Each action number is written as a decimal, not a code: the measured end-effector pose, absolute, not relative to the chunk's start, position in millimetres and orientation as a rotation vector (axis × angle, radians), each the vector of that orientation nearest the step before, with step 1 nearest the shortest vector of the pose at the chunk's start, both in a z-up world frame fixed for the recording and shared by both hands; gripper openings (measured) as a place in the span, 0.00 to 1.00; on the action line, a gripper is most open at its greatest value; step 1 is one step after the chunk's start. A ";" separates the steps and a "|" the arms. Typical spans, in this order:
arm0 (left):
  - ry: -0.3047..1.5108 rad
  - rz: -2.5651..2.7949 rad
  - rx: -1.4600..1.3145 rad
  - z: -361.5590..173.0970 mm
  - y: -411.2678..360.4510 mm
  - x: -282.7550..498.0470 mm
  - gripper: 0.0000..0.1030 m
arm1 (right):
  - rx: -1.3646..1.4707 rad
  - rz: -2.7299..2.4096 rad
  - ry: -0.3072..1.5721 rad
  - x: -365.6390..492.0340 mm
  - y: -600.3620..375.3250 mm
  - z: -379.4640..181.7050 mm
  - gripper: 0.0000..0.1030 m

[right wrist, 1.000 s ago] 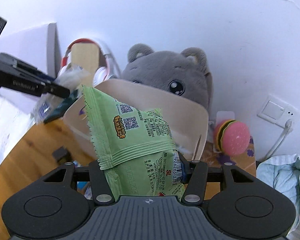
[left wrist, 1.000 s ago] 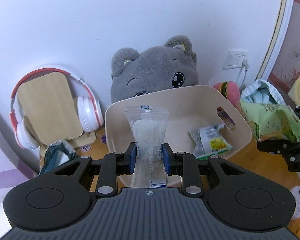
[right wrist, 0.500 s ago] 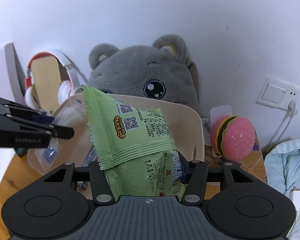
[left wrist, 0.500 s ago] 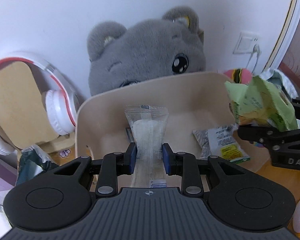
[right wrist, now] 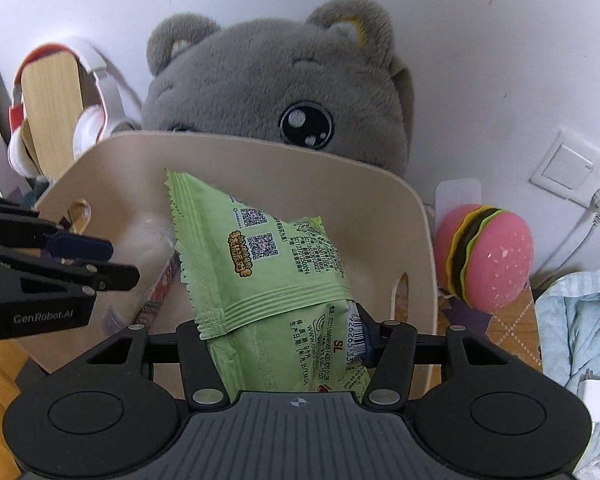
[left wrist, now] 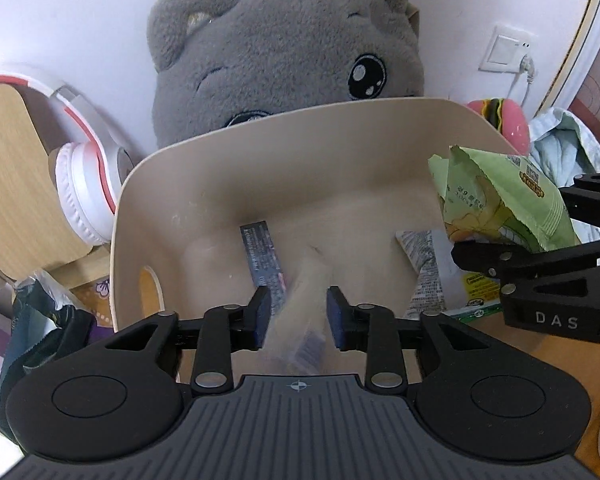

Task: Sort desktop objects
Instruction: 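Carry both items over the basket and open both tools to release them, then grasp the black block with the left tool while the right tool grasps the brown claw clip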

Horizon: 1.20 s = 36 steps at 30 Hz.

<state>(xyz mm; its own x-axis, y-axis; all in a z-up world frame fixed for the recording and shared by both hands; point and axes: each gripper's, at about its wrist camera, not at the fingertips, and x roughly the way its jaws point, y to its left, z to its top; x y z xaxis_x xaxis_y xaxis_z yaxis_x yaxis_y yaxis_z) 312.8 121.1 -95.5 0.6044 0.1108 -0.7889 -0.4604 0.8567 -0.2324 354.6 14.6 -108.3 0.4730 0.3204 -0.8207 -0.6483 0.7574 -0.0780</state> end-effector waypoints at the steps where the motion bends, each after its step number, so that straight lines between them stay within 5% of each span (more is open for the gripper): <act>1: 0.864 0.344 -0.447 -96.2 121.7 312.6 0.43 | -0.415 0.609 0.898 354.9 15.7 -110.1 0.51; 5: 0.849 0.350 -0.440 -93.6 123.0 308.6 0.66 | -0.422 0.590 0.885 352.9 17.7 -111.2 0.63; 12: 0.833 0.367 -0.422 -84.2 125.0 295.1 0.70 | -0.436 0.594 0.850 343.9 18.5 -101.3 0.97; 26: 0.746 0.393 -0.381 -52.0 129.4 219.0 0.71 | -0.357 0.623 0.754 296.2 -15.1 -66.8 1.00; 36: 0.789 0.428 -0.455 -83.5 115.7 171.3 0.71 | -0.280 0.565 0.799 244.7 -39.8 -79.9 1.00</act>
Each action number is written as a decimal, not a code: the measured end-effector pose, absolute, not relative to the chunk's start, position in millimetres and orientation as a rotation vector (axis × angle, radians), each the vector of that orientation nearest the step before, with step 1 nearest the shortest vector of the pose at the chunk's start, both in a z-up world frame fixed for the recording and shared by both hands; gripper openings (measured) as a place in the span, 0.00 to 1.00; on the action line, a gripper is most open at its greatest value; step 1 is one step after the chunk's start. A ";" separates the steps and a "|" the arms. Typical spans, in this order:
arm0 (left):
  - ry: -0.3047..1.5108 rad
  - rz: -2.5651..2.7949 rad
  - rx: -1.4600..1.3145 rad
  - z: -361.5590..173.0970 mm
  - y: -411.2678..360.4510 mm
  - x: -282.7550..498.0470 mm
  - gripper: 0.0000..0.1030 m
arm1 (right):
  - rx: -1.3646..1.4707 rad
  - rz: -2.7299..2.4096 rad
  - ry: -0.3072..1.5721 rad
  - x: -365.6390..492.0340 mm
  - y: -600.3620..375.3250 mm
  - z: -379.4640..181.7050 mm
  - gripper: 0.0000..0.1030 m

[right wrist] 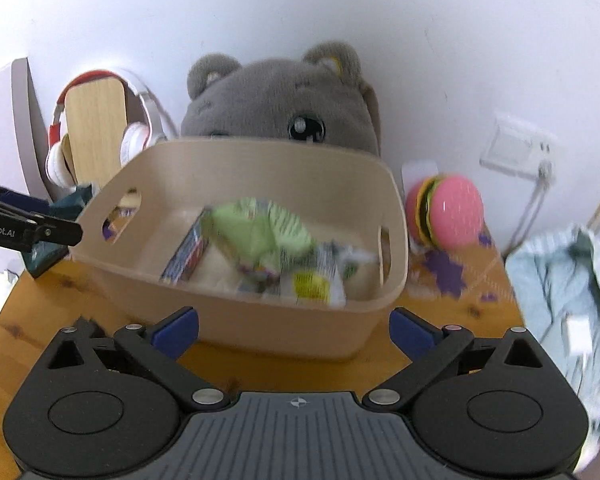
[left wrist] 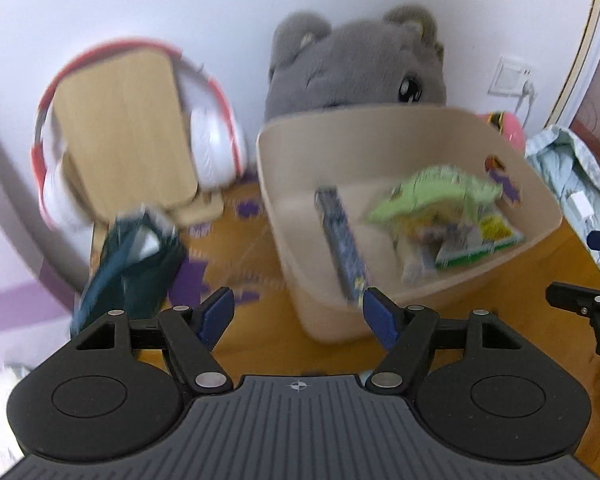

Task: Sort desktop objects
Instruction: 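Grasp the black block with the left tool while the right tool grasps the brown claw clip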

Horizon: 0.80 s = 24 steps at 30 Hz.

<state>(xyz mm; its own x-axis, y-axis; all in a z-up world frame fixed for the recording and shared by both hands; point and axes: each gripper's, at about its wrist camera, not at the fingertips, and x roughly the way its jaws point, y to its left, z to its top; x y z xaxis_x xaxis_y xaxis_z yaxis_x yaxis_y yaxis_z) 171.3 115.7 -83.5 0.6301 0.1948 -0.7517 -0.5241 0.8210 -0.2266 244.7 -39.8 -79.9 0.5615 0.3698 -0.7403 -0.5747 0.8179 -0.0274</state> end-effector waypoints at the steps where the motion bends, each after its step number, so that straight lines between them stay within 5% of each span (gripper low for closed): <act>1: 0.801 0.427 -0.460 -89.2 113.4 168.5 0.71 | -0.271 0.559 0.814 239.7 -40.3 -84.6 1.00; 24: 0.955 0.383 -0.526 -168.7 95.6 178.0 0.71 | -0.010 0.451 1.136 233.1 -41.1 -167.9 0.98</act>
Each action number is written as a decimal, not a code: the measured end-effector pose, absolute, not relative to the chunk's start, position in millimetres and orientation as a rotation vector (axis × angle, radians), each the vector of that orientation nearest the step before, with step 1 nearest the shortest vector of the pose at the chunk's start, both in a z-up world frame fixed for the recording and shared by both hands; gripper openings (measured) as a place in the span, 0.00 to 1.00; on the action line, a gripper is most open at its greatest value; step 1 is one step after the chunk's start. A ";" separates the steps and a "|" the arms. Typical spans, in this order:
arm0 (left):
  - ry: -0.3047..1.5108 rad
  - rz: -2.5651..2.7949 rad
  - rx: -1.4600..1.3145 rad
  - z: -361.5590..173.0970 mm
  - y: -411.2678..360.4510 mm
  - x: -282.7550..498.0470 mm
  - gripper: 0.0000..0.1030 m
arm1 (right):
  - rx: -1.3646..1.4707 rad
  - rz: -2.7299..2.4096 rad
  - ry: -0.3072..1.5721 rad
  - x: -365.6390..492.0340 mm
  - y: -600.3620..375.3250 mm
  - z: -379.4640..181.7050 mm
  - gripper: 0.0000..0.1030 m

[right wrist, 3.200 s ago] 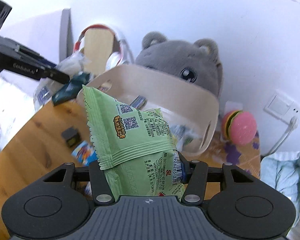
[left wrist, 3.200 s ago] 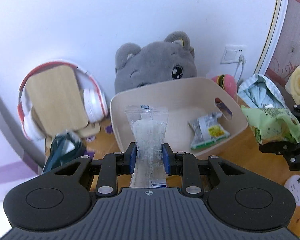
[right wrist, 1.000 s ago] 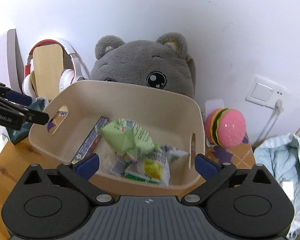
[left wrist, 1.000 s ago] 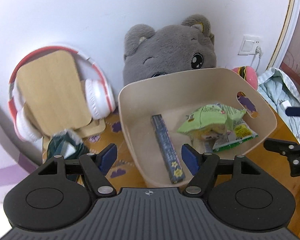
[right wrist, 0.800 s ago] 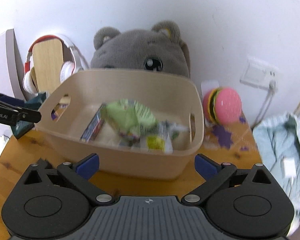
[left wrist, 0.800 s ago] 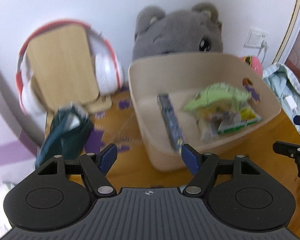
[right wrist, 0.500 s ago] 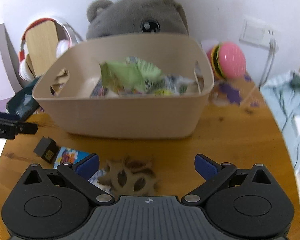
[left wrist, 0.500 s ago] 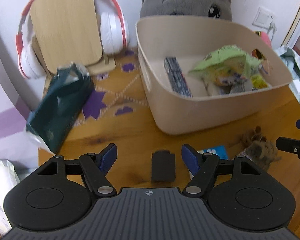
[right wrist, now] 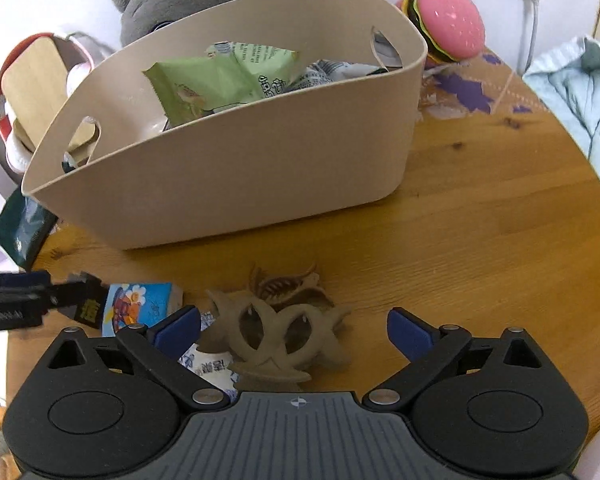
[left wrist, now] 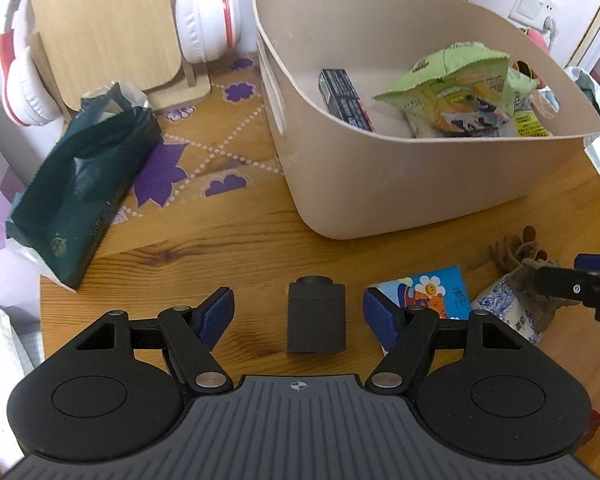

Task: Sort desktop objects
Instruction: 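Grasp the black block with the left tool while the right tool grasps the brown claw clip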

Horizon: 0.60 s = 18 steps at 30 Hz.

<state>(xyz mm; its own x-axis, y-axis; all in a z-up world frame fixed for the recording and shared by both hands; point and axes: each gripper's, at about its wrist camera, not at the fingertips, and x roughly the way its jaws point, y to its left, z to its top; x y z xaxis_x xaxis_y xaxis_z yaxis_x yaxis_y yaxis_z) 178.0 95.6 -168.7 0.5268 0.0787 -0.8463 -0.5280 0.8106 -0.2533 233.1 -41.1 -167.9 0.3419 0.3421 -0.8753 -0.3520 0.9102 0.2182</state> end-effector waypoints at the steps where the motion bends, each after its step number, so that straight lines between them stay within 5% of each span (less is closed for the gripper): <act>1: 0.959 0.381 -0.528 -170.9 95.4 179.6 0.71 | -0.001 0.449 1.140 234.4 -41.1 -169.2 0.98; 14: 1.001 0.358 -0.521 -188.6 94.6 193.5 0.71 | 0.081 0.429 1.224 242.8 -41.5 -187.7 0.88; 18: 0.998 0.360 -0.516 -187.7 98.4 193.6 0.70 | 0.060 0.460 1.219 242.3 -38.2 -186.5 0.77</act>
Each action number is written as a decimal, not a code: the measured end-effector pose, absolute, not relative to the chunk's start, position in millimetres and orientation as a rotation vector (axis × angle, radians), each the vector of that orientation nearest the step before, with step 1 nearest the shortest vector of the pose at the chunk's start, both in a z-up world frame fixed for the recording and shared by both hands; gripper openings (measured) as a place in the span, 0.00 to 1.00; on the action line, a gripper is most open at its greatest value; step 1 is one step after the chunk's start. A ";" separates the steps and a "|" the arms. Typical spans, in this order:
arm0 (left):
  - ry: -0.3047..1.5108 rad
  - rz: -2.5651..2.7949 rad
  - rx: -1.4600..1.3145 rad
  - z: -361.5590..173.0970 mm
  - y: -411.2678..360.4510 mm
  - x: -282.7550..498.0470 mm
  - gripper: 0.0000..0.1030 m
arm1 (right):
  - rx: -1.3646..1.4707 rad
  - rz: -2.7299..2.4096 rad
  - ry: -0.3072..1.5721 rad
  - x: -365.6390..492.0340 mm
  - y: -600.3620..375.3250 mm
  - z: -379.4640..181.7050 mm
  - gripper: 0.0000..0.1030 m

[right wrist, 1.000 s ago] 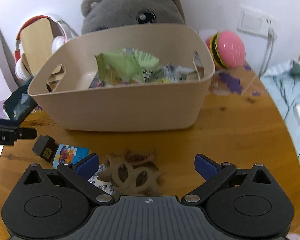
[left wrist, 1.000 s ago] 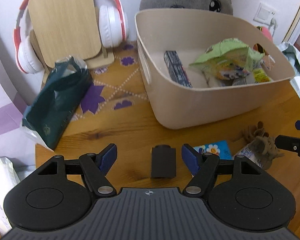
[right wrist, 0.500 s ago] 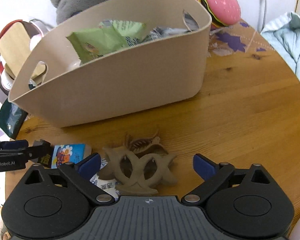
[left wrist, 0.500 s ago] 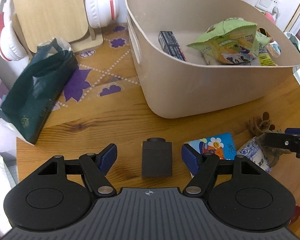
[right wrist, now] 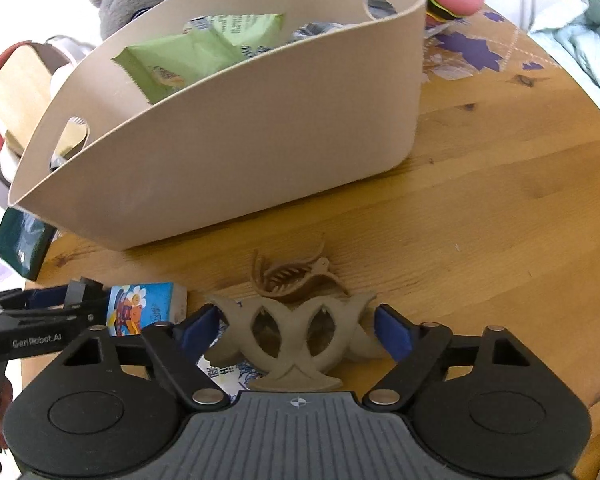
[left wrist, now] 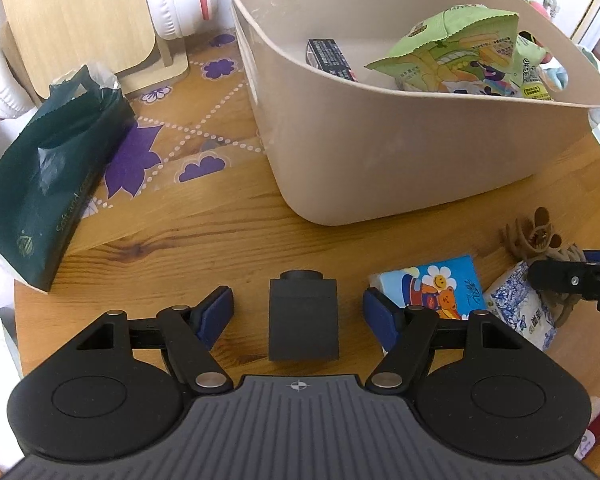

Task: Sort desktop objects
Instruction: 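Grasp the black block with the left tool while the right tool grasps the brown claw clip, then carry the black block and claw clip into the basket and open both tools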

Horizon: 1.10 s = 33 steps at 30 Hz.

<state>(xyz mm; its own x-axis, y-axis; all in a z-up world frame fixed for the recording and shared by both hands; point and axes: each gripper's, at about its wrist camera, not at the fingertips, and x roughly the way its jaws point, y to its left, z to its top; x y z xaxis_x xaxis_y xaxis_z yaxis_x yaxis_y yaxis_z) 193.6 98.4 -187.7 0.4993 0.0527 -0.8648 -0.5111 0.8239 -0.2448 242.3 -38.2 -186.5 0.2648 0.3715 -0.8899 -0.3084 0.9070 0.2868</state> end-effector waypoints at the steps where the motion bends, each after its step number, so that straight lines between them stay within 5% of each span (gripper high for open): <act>1: 0.999 0.363 -0.513 -186.3 98.2 193.3 0.70 | 0.058 0.468 1.218 243.0 -38.3 -185.4 0.75; 6: 1.003 0.382 -0.490 -184.6 97.8 190.8 0.59 | 0.063 0.469 1.223 242.8 -38.9 -183.9 0.75; 11: 0.995 0.399 -0.486 -182.2 98.9 185.0 0.31 | 0.073 0.458 1.223 237.8 -42.8 -185.1 0.76; 33: 0.964 0.442 -0.489 -162.8 84.8 160.4 0.31 | 0.098 0.476 1.176 219.9 -64.6 -169.8 0.68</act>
